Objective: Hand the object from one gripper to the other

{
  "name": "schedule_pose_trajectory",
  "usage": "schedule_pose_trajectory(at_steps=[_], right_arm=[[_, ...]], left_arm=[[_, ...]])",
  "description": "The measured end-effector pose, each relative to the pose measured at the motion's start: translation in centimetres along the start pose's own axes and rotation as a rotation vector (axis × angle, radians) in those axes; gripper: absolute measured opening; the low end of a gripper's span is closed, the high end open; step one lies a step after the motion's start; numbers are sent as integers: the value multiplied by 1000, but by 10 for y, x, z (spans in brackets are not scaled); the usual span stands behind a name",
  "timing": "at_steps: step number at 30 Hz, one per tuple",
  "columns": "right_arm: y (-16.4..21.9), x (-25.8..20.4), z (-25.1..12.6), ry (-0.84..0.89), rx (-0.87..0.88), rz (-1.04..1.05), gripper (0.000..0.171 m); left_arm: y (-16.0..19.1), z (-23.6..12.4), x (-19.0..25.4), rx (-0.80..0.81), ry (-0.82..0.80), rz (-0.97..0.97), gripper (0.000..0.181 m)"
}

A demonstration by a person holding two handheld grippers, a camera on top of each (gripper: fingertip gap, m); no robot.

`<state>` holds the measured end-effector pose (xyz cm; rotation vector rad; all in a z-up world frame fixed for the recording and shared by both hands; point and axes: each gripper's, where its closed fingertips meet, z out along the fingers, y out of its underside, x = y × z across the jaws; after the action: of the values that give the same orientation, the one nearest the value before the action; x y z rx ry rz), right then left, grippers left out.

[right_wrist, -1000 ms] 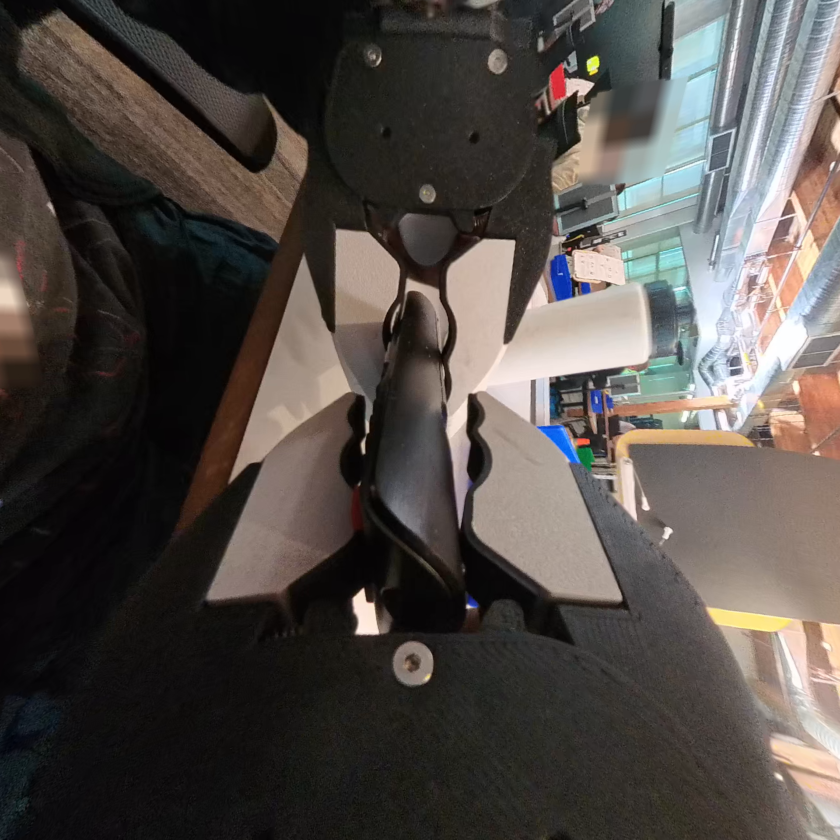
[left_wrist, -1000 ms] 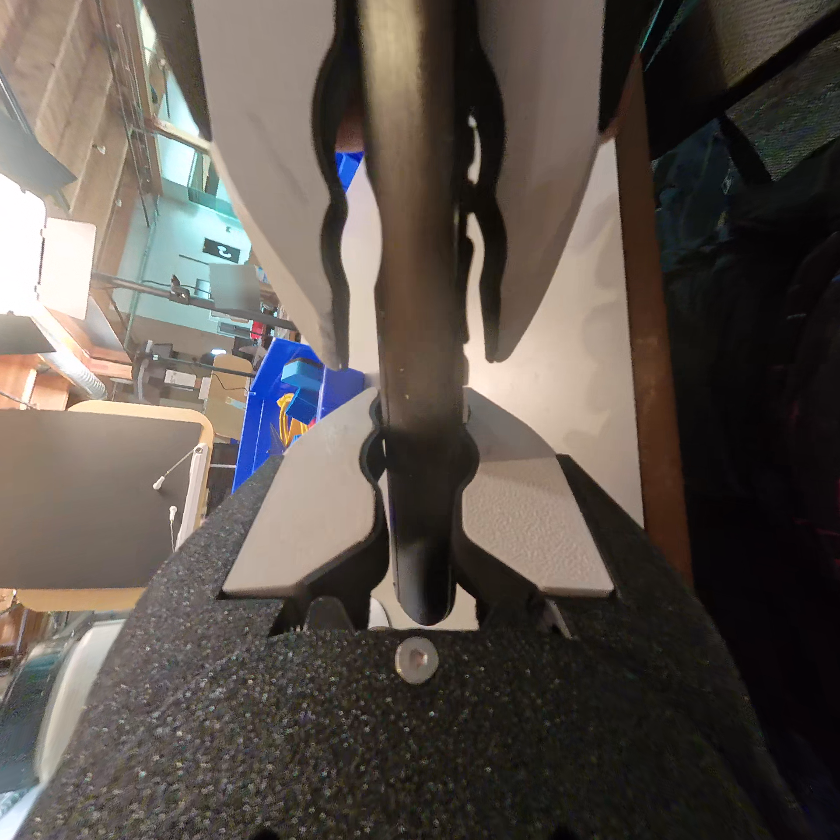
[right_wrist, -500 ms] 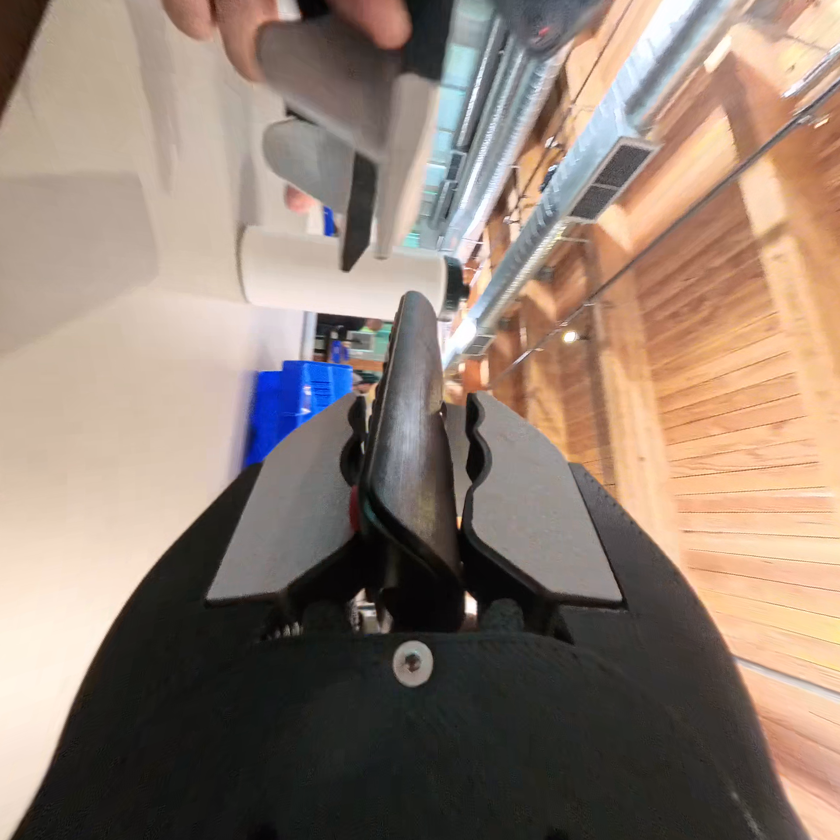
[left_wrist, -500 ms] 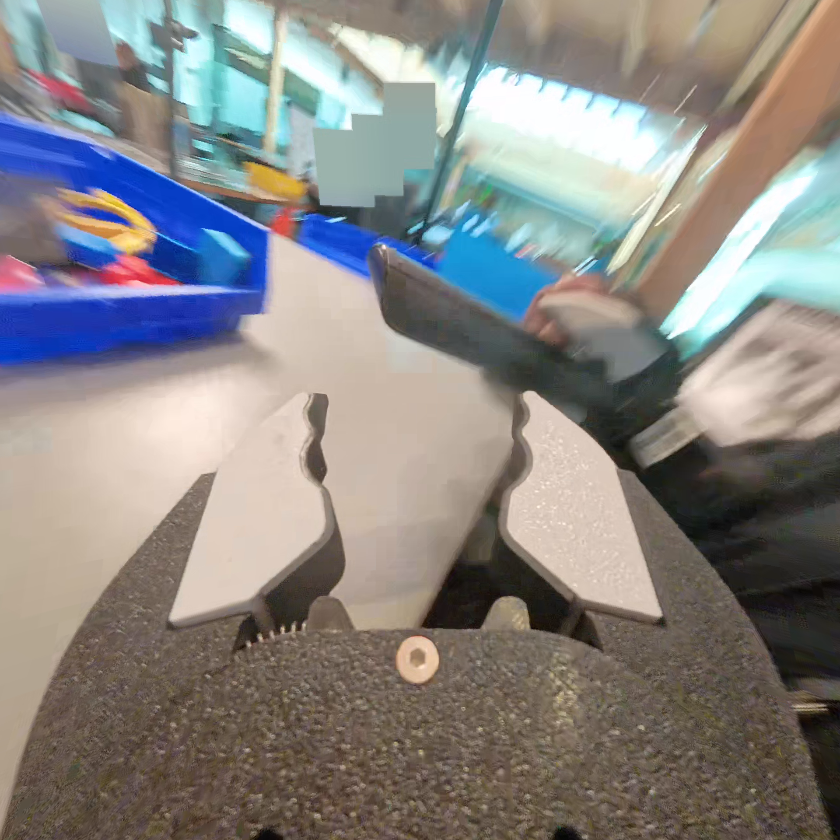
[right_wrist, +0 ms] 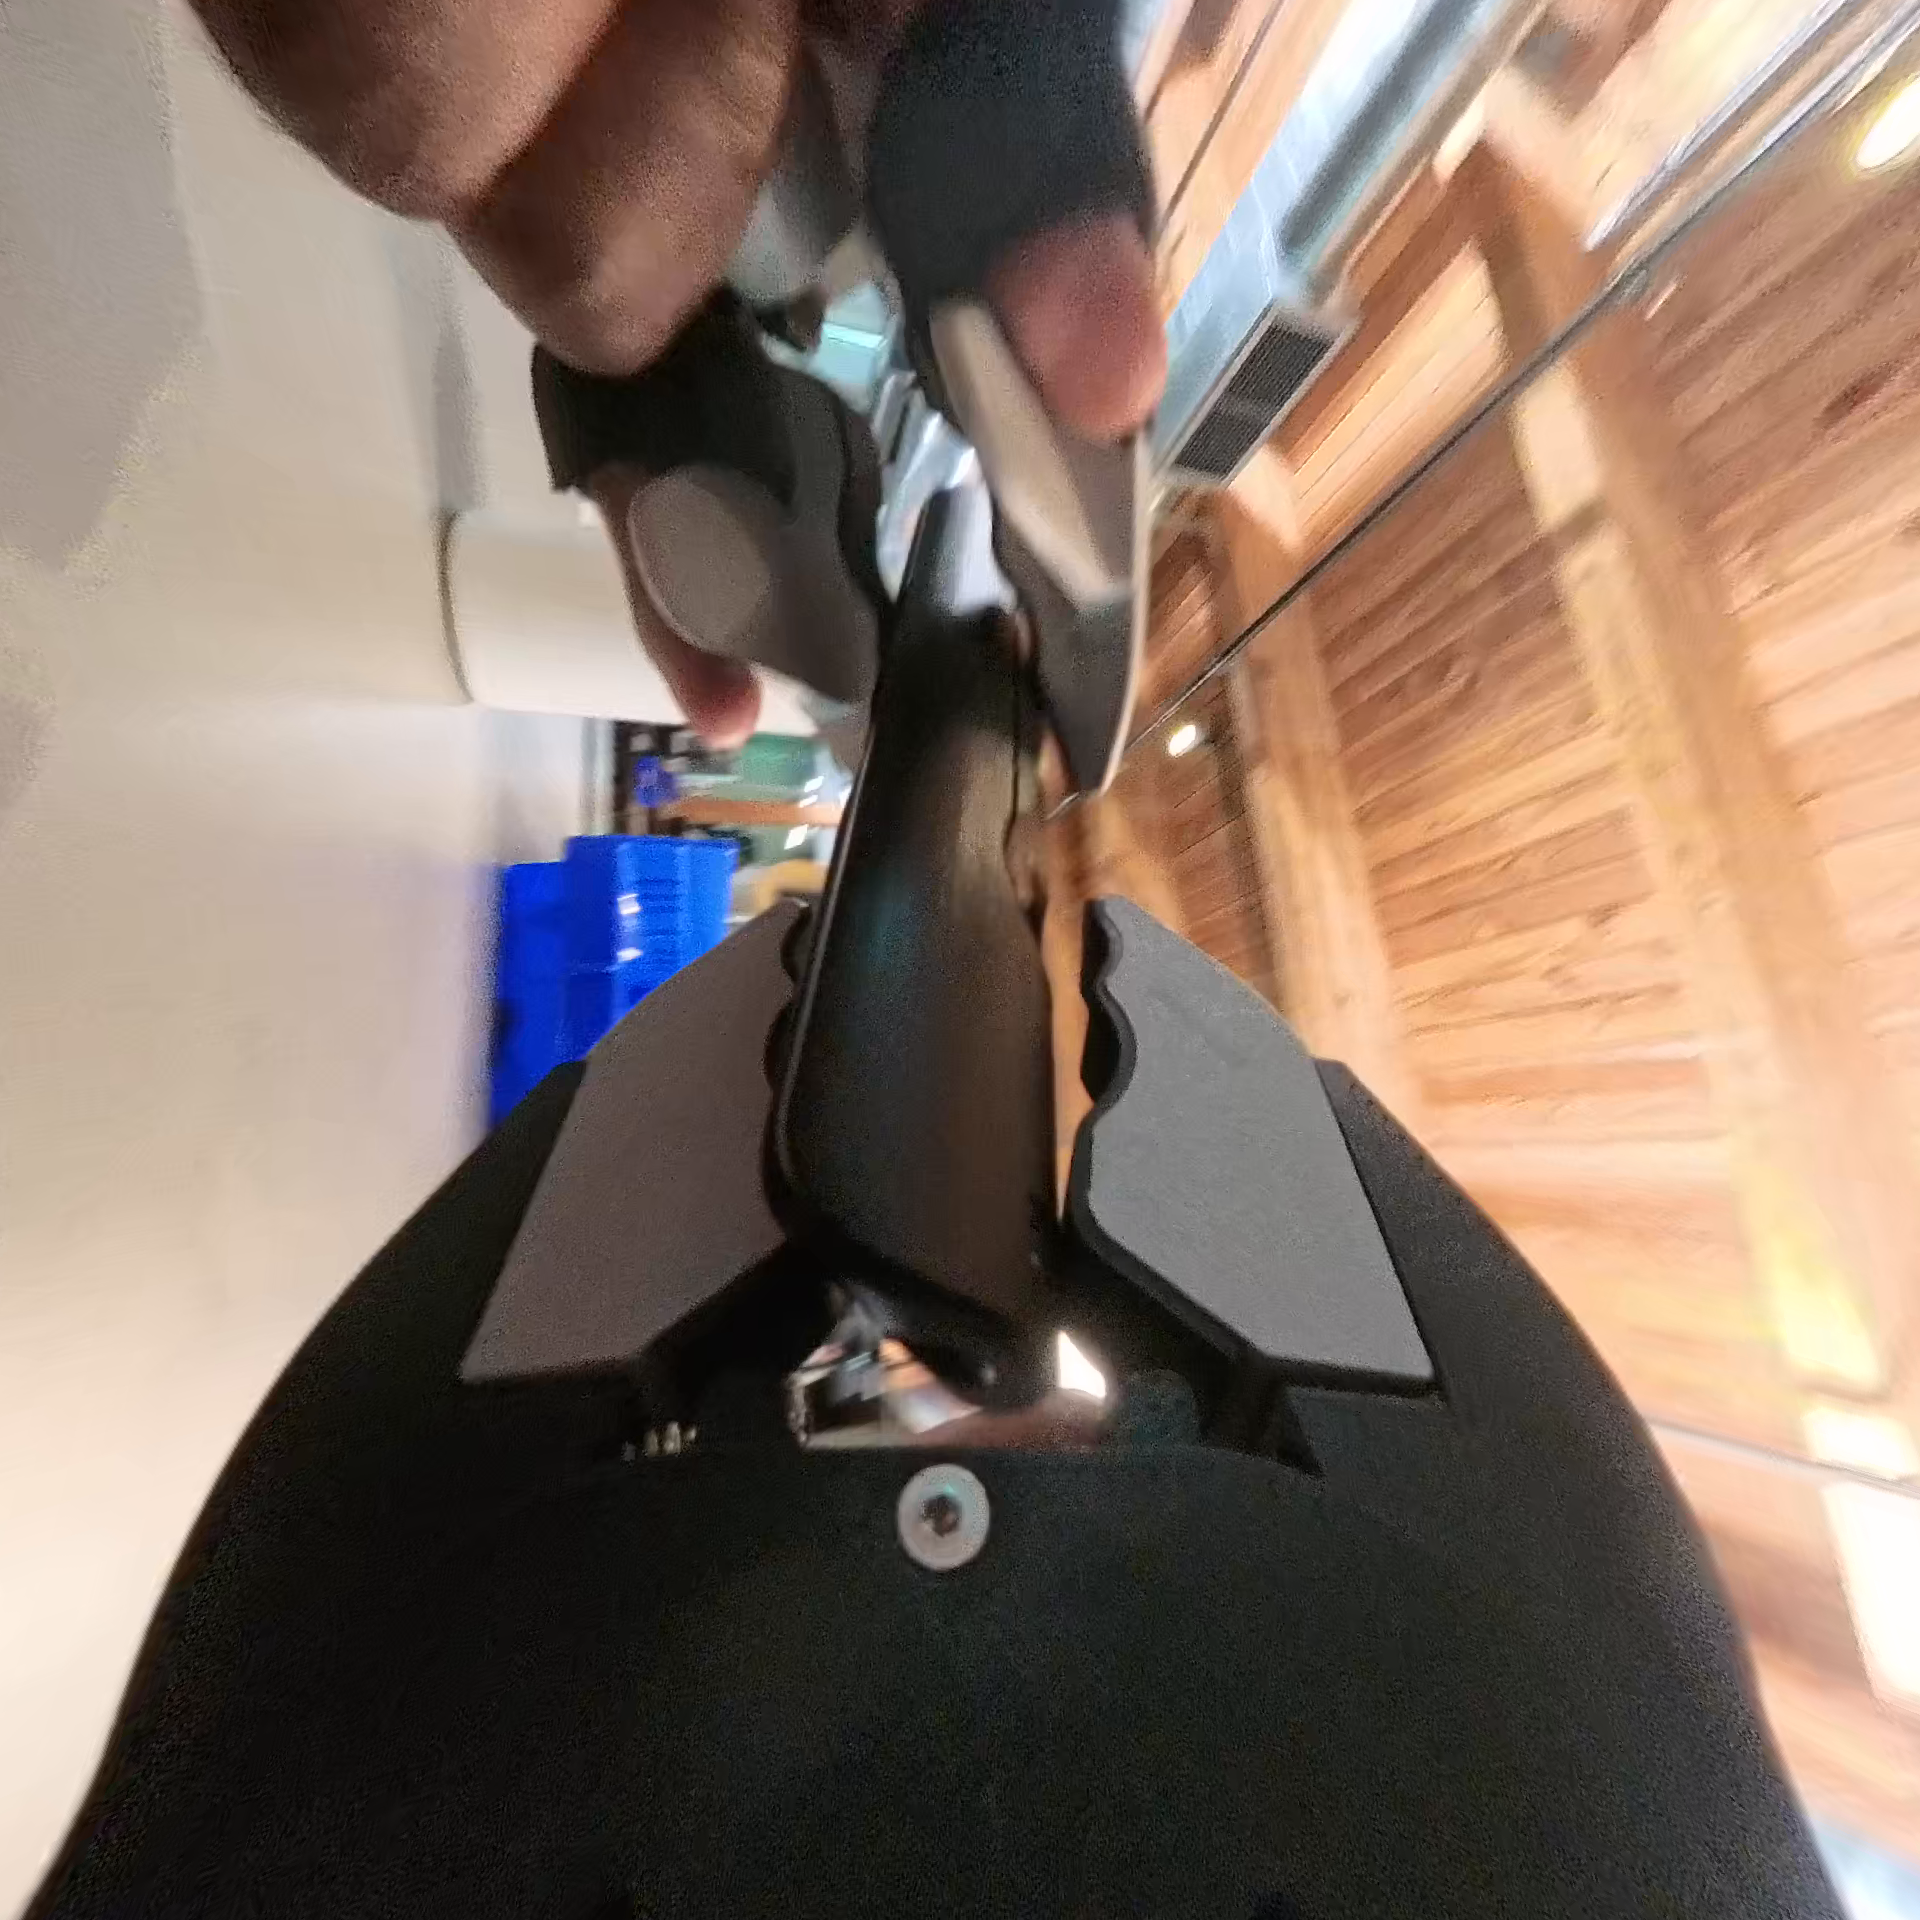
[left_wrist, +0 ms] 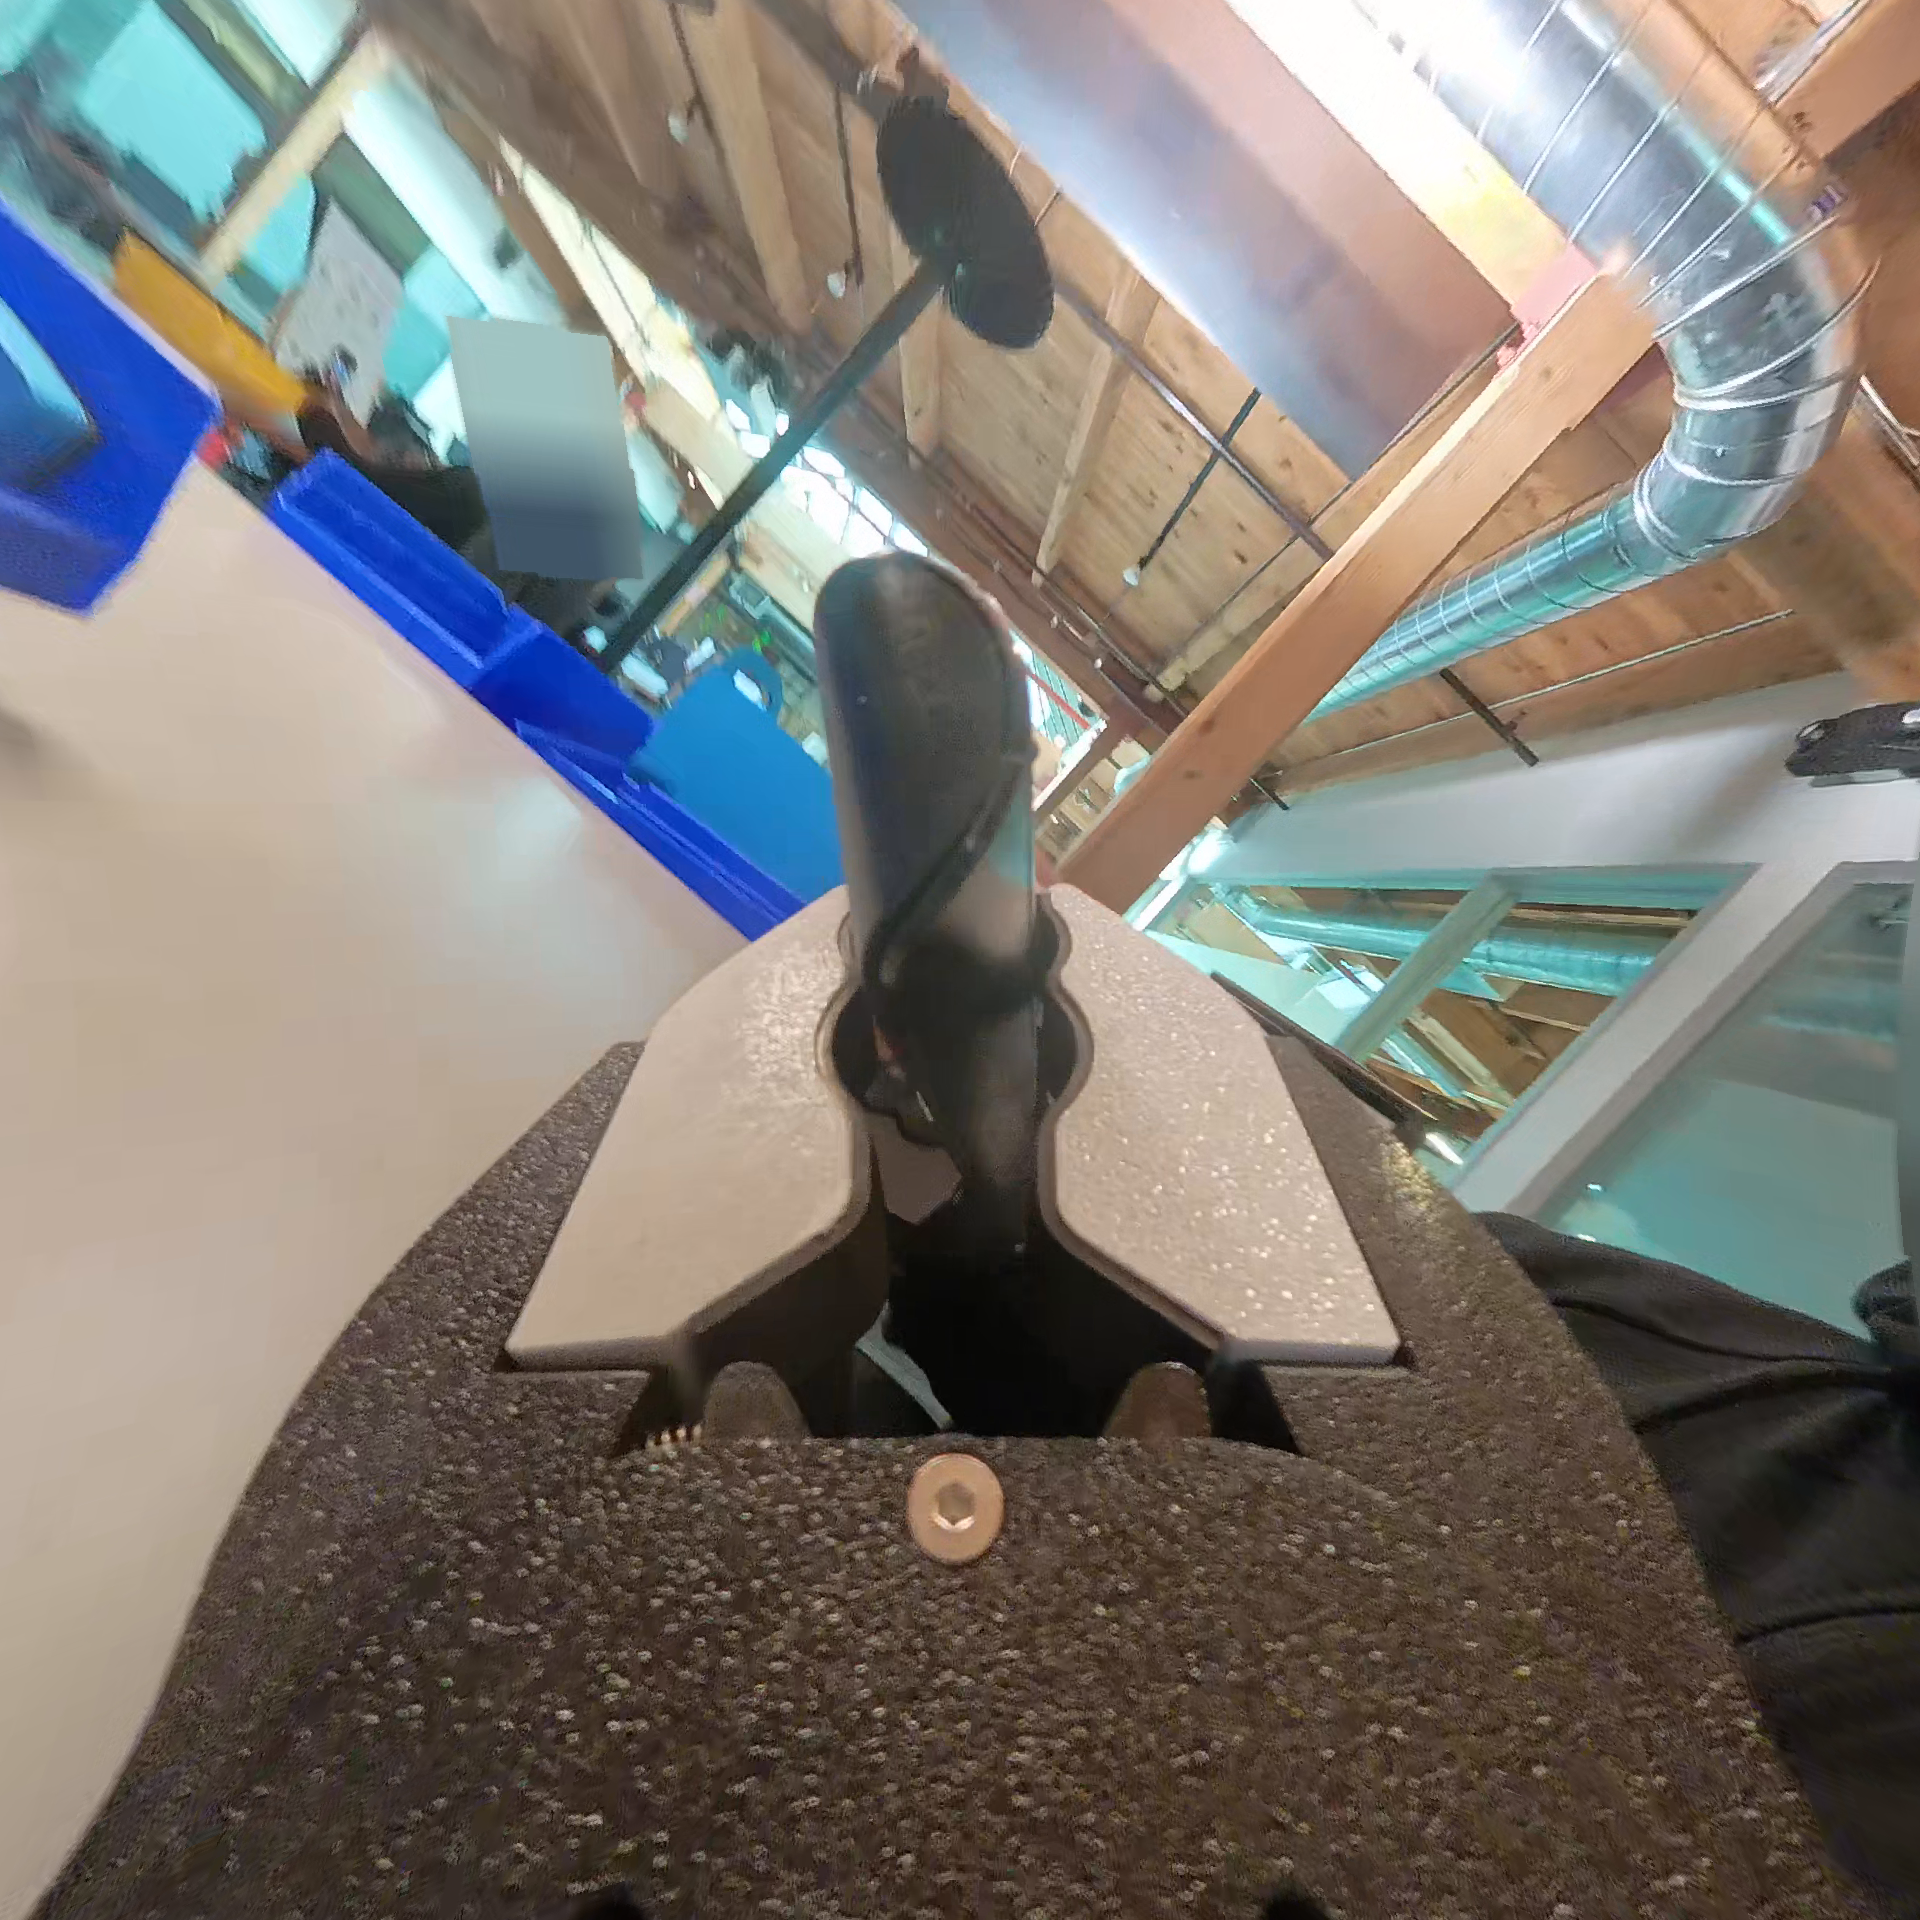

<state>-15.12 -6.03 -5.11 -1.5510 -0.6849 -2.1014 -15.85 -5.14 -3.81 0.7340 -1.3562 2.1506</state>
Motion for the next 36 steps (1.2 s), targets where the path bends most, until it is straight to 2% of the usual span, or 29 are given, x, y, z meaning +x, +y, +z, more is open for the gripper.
schedule_pose_trajectory(at_steps=[5,7,10,13,18,22,27,31,36], right_arm=[[14,-27,-8,-263,-75,509,54],[7,-37,-14,-384,-52,756,57],[-6,-33,-17,-460,25,1074,59],[-21,-28,-17,-536,94,1352,59],[-51,-8,-20,-579,289,1633,59],[-64,4,-22,-585,418,1787,57],[-61,15,-21,-571,499,1957,50],[-68,9,-22,-622,486,1943,46],[-71,10,-21,-607,483,1923,47]], left_arm=[[-30,-14,10,107,-20,374,27],[-32,-19,16,108,-16,556,26],[-26,-23,32,117,46,743,26],[-23,-28,56,190,168,789,26],[-16,-33,71,302,312,717,26],[-3,-28,68,321,363,629,26],[11,-24,63,329,393,572,26],[20,-21,69,333,423,598,27],[19,-25,71,366,440,585,26]])
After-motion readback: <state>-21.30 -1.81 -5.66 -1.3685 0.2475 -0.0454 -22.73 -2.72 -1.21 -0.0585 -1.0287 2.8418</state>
